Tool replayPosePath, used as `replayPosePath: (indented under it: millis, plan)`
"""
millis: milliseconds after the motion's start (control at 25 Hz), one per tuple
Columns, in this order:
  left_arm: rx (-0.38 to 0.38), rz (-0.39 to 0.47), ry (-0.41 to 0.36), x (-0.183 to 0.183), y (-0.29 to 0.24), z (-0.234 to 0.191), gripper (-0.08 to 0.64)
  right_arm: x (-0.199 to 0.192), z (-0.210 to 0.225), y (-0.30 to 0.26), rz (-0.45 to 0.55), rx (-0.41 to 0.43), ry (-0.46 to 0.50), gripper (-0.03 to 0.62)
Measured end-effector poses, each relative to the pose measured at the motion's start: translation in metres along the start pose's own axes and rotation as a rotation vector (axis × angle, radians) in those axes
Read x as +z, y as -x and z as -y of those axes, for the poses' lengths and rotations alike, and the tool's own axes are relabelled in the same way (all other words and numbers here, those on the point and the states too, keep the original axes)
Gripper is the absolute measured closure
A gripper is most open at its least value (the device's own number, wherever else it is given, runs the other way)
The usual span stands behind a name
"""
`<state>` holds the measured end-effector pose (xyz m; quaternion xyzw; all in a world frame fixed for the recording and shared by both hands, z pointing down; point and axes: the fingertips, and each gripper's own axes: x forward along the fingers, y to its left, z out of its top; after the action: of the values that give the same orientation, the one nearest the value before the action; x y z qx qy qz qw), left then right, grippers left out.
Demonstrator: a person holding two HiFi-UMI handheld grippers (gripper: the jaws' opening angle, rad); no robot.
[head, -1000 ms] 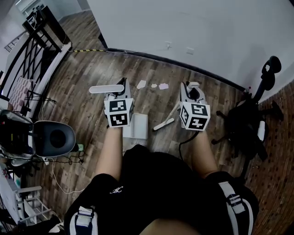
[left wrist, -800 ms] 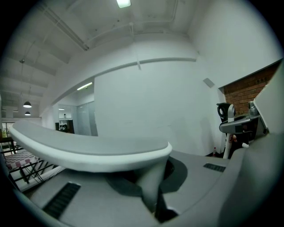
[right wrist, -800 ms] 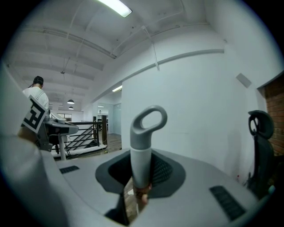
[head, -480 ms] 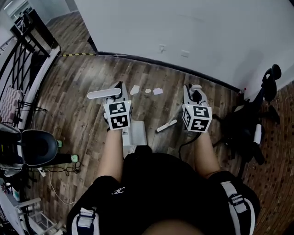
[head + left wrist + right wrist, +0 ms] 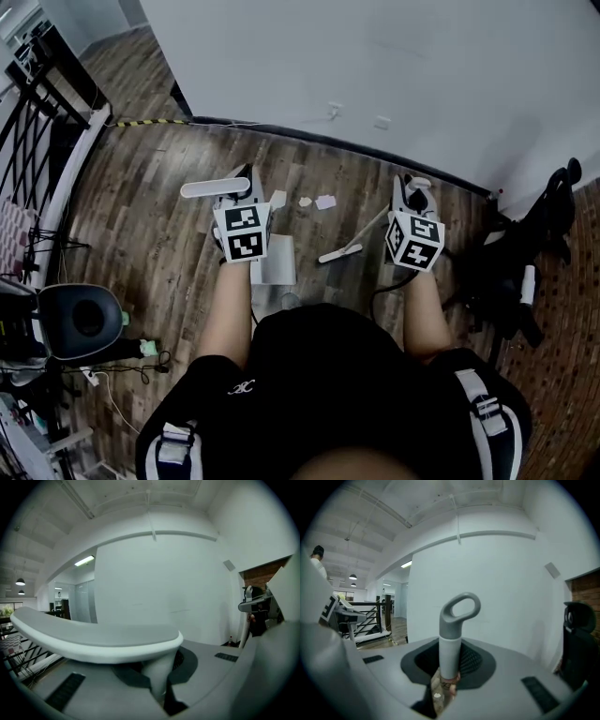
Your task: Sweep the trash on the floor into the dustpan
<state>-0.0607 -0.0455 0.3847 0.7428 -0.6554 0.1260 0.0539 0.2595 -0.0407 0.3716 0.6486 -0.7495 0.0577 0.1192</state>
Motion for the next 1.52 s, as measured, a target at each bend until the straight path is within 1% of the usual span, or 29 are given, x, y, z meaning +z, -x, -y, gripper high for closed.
replayPosePath:
  millis: [200, 320, 520, 680, 840, 960, 1120, 1200, 1360, 1520]
  plan:
    - [-0.003, 0.027, -0.014, 0.016, -0.038, -0.035, 0.551, 0.013, -0.004, -0.035, 0.012, -0.043, -0.042, 0.515]
    - [0.007, 0.037, -0.023, 0.022, -0.057, -0.051, 0.551, 0.021, -0.006, -0.057, 0.024, -0.06, -0.061, 0.515]
    - [0.027, 0.018, -0.03, 0.018, -0.089, -0.073, 0.551, 0.027, -0.009, -0.099, 0.023, -0.055, -0.068, 0.515]
    - [0.046, 0.002, -0.018, 0.016, -0.12, -0.09, 0.551, 0.028, -0.011, -0.142, 0.013, -0.034, -0.056, 0.515]
    - [0.097, -0.034, 0.015, 0.015, -0.151, -0.114, 0.552, 0.024, -0.017, -0.188, -0.024, 0.047, -0.028, 0.515]
    - [0.11, -0.057, 0.037, 0.015, -0.173, -0.121, 0.552, 0.018, -0.013, -0.213, -0.038, 0.118, 0.001, 0.515]
    - [0.12, -0.071, 0.045, 0.014, -0.204, -0.126, 0.552, 0.012, -0.014, -0.243, -0.029, 0.24, 0.086, 0.517]
    - [0.122, -0.08, 0.045, 0.011, -0.222, -0.127, 0.552, 0.006, -0.012, -0.258, -0.04, 0.288, 0.115, 0.517]
    - [0.116, -0.081, 0.04, 0.007, -0.26, -0.132, 0.552, -0.013, -0.004, -0.29, -0.072, 0.356, 0.165, 0.517]
    - [0.112, -0.085, 0.037, 0.007, -0.287, -0.14, 0.552, -0.049, -0.002, -0.32, -0.125, 0.403, 0.222, 0.517]
